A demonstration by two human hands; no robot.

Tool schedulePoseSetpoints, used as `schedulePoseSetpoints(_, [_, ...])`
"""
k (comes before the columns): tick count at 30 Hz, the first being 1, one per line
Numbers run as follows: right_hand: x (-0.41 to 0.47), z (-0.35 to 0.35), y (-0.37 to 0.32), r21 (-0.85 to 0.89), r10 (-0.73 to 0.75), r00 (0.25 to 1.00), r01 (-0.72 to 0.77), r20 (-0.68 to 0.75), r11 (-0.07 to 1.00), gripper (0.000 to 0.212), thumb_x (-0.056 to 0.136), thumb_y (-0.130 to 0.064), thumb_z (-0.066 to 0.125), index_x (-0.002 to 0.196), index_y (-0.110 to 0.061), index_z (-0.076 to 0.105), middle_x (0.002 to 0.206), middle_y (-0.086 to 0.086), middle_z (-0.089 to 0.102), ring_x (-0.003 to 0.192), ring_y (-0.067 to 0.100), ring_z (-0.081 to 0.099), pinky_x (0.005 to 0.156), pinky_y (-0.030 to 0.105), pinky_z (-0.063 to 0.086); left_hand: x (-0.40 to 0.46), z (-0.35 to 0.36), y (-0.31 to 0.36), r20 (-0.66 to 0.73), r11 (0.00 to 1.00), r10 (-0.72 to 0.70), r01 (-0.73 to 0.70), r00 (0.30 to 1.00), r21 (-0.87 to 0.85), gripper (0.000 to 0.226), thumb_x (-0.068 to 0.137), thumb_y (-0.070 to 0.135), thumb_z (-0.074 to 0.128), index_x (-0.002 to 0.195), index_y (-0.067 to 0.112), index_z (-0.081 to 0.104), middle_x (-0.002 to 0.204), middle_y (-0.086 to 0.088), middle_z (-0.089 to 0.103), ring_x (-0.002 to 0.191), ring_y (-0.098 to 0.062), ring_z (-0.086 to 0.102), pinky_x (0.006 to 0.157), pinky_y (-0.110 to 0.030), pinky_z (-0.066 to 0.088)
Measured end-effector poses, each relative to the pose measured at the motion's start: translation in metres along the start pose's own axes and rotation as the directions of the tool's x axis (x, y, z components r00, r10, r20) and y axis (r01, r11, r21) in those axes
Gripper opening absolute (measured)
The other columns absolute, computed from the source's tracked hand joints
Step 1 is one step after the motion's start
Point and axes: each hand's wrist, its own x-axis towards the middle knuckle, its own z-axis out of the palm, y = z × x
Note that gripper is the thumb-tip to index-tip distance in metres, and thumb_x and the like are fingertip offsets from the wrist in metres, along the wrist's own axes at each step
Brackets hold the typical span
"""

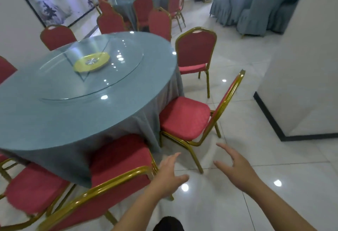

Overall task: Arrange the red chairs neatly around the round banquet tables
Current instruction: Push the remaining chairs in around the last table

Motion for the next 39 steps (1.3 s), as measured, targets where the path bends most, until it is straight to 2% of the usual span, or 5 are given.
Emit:
schedulePoseSetpoints(13, [0.177, -0.131, 0.035, -0.262, 0.01, 1.0, -0.014, -0.018, 0.965, 0.076, 0.085, -0.046, 0.07, 0.147, -0.049, 0.026, 0.162, -0.015, 0.013, 0.148, 0.01, 0.016, 0.117, 0.043, 0.025, 0.226, 0.02, 0.109, 0.142, 0.983, 0.008, 0.018, 0.99, -0.181, 0.097, 0.078, 0.045, 0.08, 0.155, 0.035, 0.02, 0.159, 0.007, 0.019, 0.14, -0.013, 0.027, 0.111, -0.032, 0.032])
schedulePoseSetpoints(20, [0.328, -0.214, 0.017, -0.689, -0.034, 0.989, 0.125, 0.144, 0.714, 0.086, 0.087, -0.044, 0.068, 0.152, -0.047, 0.013, 0.164, -0.003, -0.003, 0.151, 0.024, 0.0, 0.121, 0.051, 0.014, 0.343, 0.03, 0.173, 0.363, 0.994, 0.034, 0.007, 0.931, -0.111, 0.113, 0.069, 0.061, 0.078, 0.152, 0.049, 0.003, 0.158, 0.014, 0.018, 0.143, -0.017, 0.028, 0.117, -0.045, 0.031])
schedulePoseSetpoints(31, [0.501, -0.278, 0.053, -0.721, -0.023, 0.862, 0.438, 0.506, 0.537, 0.054, 0.083, -0.043, 0.069, 0.133, -0.045, 0.047, 0.143, -0.008, 0.043, 0.143, 0.025, 0.02, 0.112, 0.055, 0.026, 0.391, 0.024, 0.216, 0.476, 0.98, -0.16, 0.197, 0.864, -0.027, 0.111, 0.076, 0.031, 0.079, 0.142, 0.068, -0.003, 0.148, 0.01, 0.024, 0.125, -0.021, 0.04, 0.105, -0.042, 0.042])
schedulePoseSetpoints(35, [0.546, -0.279, 0.057, -0.631, 0.03, 0.757, 0.522, 0.653, 0.574, 0.04, 0.083, -0.038, 0.07, 0.121, -0.037, 0.059, 0.128, -0.002, 0.053, 0.141, 0.035, 0.026, 0.11, 0.055, 0.029, 0.381, 0.033, 0.231, 0.333, 0.919, -0.319, 0.375, 0.887, -0.119, 0.1, 0.079, 0.014, 0.074, 0.145, 0.062, 0.015, 0.129, 0.011, 0.038, 0.098, -0.01, 0.049, 0.074, -0.018, 0.044])
schedulePoseSetpoints(39, [0.558, -0.283, 0.075, -0.488, -0.095, 0.69, 0.595, 0.717, 0.638, 0.03, 0.083, -0.016, 0.061, 0.106, -0.034, 0.065, 0.112, -0.007, 0.053, 0.122, 0.028, 0.035, 0.099, 0.045, 0.029, 0.361, 0.087, 0.249, -0.249, 0.804, -0.585, 0.512, 0.772, -0.304, 0.068, 0.072, 0.016, 0.067, 0.117, 0.064, 0.051, 0.108, 0.021, 0.064, 0.089, -0.001, 0.061, 0.073, -0.021, 0.049])
